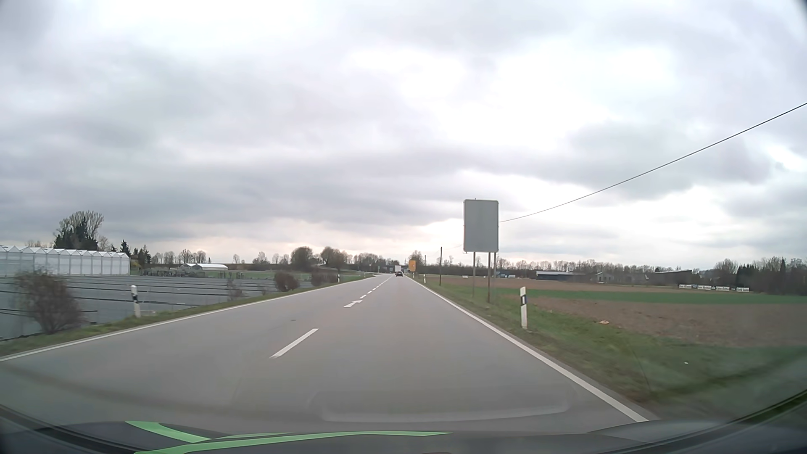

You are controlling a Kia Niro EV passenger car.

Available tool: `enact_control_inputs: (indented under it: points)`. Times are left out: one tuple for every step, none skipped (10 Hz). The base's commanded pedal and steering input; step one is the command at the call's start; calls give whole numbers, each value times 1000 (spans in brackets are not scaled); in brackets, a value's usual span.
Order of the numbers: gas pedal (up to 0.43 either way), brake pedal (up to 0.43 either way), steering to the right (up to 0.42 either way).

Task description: Follow the waypoints while adhering to traffic rules and regulations

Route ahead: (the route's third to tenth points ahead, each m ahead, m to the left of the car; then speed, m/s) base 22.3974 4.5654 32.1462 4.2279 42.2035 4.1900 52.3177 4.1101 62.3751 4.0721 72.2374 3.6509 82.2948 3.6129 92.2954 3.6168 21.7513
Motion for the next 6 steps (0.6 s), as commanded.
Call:
enact_control_inputs:
  points:
    - [157, 0, 2]
    - [157, 0, 2]
    - [157, 0, 3]
    - [157, 0, 3]
    - [157, 0, 3]
    - [157, 0, 3]
